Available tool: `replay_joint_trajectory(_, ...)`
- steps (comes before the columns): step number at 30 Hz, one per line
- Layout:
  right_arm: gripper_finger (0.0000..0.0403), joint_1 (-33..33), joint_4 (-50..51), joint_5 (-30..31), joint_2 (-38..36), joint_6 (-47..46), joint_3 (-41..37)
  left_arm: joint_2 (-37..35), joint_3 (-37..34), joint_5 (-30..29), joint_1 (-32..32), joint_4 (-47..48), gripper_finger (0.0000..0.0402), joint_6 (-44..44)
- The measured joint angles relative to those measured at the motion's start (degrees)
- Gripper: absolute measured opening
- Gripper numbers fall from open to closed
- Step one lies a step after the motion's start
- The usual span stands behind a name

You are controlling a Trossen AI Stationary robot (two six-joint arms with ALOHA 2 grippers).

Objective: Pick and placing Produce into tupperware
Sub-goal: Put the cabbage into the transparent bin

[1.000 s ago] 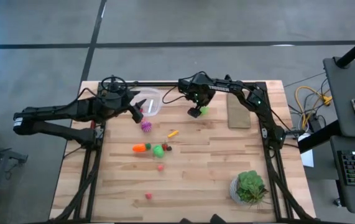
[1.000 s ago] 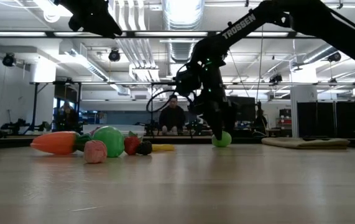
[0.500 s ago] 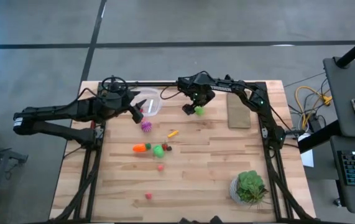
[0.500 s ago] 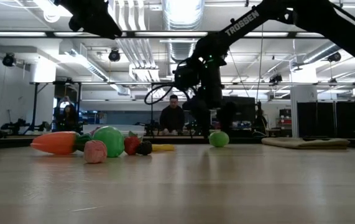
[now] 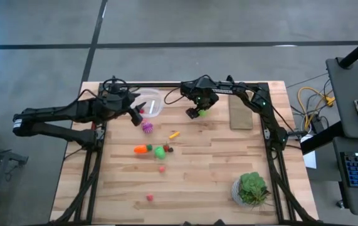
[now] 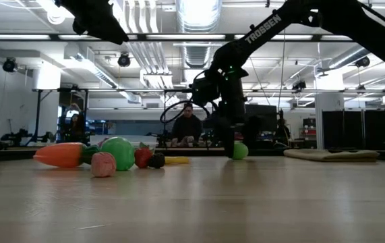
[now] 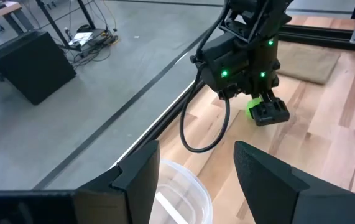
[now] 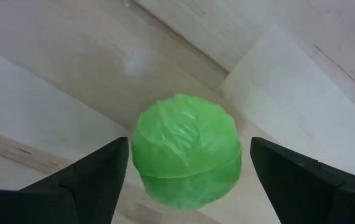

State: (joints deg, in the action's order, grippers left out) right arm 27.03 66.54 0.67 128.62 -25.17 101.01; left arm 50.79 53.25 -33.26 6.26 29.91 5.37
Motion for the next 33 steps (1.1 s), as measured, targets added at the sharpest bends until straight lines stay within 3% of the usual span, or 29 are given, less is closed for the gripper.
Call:
replay_joint_trajectory(24, 0.0323, 0.0, -0.8, 0.5, 0.0, 3.1, 0.4, -0.2, 0.0, 0.1, 0.0, 0.1, 0.0192, 0.5)
replay_joint_trajectory(33, 0.0243, 0.0, -1.1, 0.5, 0.0, 4.4, 0.4, -0.2, 0.0, 0.0, 0.0, 0.1, 0.0192, 1.8)
